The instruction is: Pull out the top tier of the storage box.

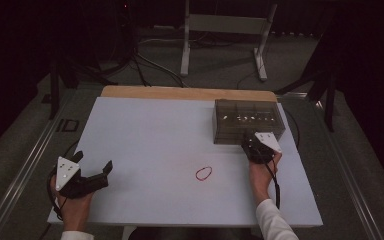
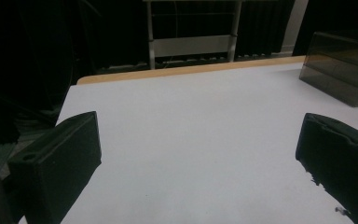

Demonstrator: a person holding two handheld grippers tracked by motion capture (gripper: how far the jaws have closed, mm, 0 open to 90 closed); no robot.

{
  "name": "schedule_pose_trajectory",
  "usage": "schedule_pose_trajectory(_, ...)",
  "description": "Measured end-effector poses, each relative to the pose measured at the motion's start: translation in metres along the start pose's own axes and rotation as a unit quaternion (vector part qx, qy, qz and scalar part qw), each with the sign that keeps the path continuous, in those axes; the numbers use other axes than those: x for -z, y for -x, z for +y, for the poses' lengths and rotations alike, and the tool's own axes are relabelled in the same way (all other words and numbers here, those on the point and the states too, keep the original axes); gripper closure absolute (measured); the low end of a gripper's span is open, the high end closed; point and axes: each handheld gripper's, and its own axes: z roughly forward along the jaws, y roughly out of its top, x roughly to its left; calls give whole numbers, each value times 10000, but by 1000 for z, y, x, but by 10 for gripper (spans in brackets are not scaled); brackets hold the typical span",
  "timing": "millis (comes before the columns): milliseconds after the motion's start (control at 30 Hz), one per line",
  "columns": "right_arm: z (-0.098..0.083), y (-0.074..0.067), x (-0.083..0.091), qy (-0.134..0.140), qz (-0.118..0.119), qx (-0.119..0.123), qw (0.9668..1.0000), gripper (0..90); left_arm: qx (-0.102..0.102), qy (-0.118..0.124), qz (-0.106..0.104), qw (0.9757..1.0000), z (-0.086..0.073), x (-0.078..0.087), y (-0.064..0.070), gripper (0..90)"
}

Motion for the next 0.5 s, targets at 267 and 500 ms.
schedule_pose_trajectory(267, 0, -1, -1, 24, -66, 26, 10000, 528, -3, 7, 3, 10000, 0, 0, 0, 16)
schedule_pose_trajectory(500, 0, -3, -1, 41, -84, 17, 10000, 555, -7, 1, -2, 10000, 0, 0, 0, 16)
